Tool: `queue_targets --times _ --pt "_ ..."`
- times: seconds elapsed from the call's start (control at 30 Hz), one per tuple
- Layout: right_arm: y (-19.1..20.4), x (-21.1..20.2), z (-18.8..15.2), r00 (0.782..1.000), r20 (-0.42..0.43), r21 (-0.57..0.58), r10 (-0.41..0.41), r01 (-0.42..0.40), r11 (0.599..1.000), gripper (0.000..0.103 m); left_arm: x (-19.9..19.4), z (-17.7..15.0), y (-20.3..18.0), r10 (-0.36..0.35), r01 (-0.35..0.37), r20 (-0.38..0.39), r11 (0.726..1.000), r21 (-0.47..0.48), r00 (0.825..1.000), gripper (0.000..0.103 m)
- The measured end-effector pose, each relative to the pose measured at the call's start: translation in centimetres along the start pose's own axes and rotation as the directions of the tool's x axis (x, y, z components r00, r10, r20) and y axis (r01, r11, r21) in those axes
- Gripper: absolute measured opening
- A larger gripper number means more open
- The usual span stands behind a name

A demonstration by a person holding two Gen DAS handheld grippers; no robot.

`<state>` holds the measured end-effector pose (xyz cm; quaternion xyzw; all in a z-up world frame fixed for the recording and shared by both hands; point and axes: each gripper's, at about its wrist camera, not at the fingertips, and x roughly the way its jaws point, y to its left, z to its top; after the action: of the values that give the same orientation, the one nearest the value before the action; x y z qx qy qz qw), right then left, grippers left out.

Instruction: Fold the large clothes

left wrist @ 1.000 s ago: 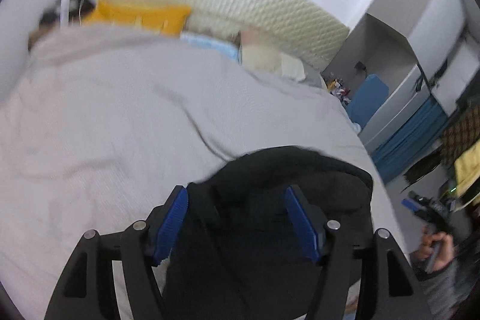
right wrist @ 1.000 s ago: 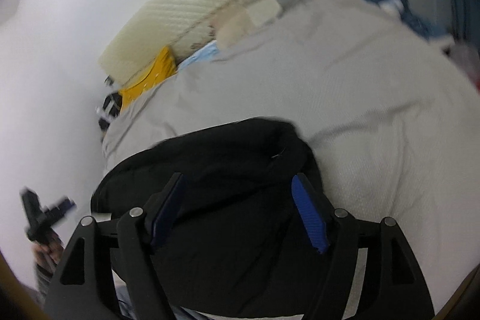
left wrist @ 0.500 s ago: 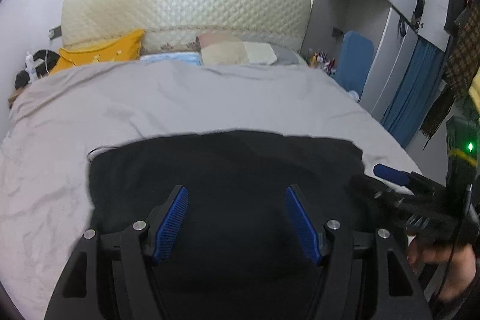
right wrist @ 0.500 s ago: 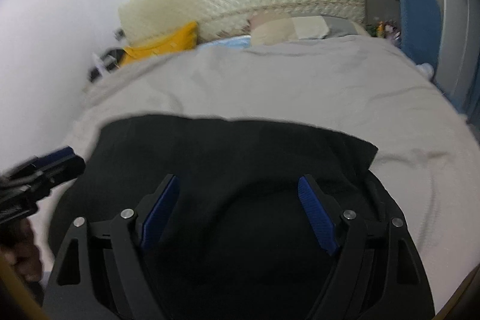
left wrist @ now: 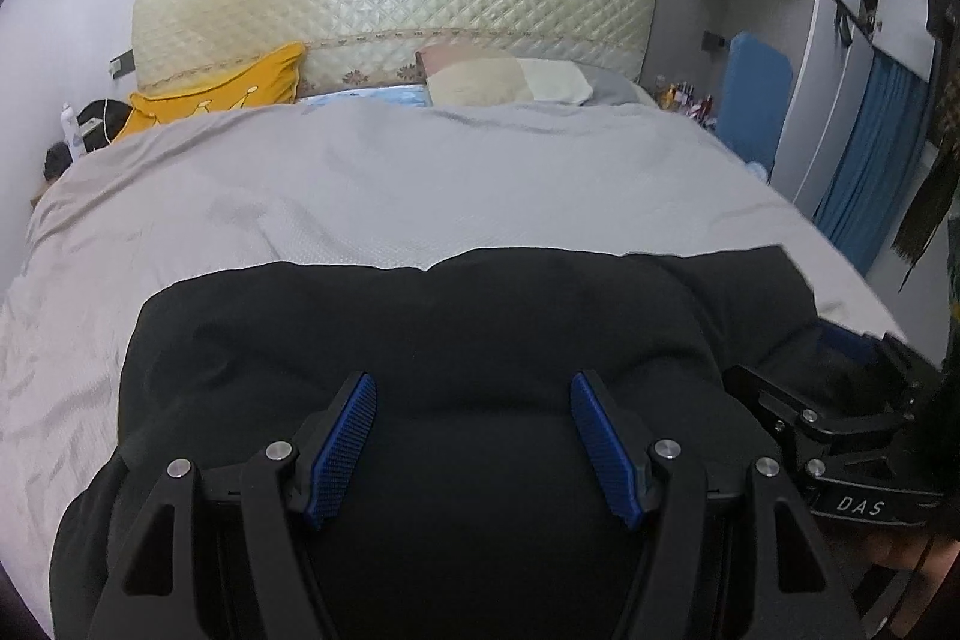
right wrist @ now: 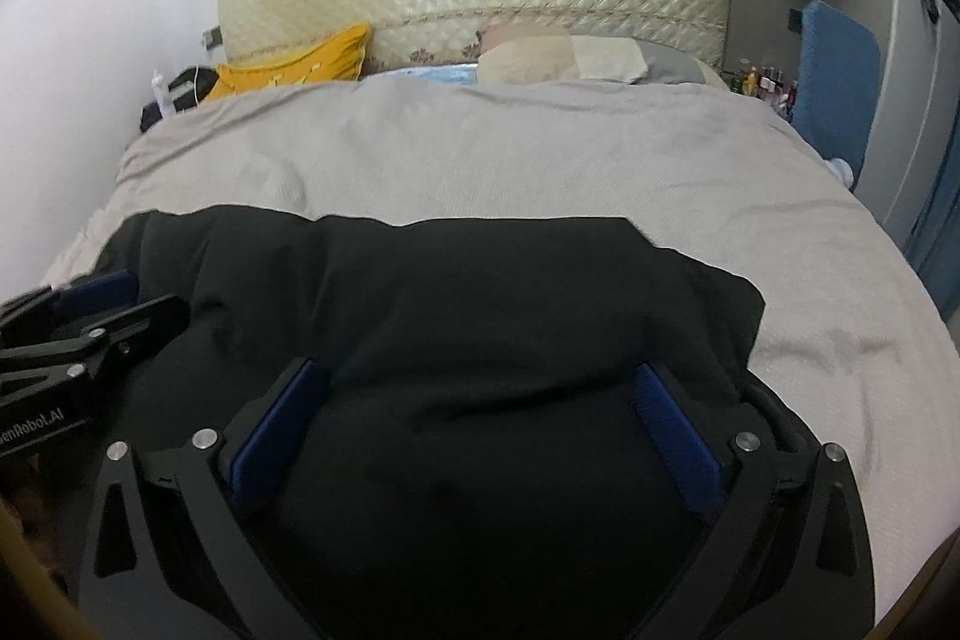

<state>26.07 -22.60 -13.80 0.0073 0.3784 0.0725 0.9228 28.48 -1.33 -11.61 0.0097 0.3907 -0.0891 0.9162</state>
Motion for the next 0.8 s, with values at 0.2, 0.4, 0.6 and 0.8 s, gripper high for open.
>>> queue_targets --times 0.2,0.4,0.6,0.8 --pt "-0.3 3.4 0.7 0.999 -0.048 0.021 0.019 -0.018 1.000 0.103 3.0 0.6 0.9 0.011 -0.011 -0.019 1.000 -0.010 1.000 0.068" --pt "0.2 5.2 0.5 0.999 -0.048 0.009 0.007 -0.006 1.000 0.103 5.5 0.3 1.0 0.019 -0.019 -0.038 1.000 0.001 0.999 0.069" --pt "0.0 5.3 -0.3 0.999 -0.029 0.015 0.026 -0.025 1.000 0.103 5.2 -0.3 0.9 0.022 -0.021 -0.033 1.000 0.005 0.999 0.069" --pt "-1.0 3.1 -0.6 0.997 -0.033 0.028 0.069 -0.068 0.997 0.103 3.4 -0.9 1.4 -0.008 0.008 -0.020 1.000 0.001 1.000 0.069"
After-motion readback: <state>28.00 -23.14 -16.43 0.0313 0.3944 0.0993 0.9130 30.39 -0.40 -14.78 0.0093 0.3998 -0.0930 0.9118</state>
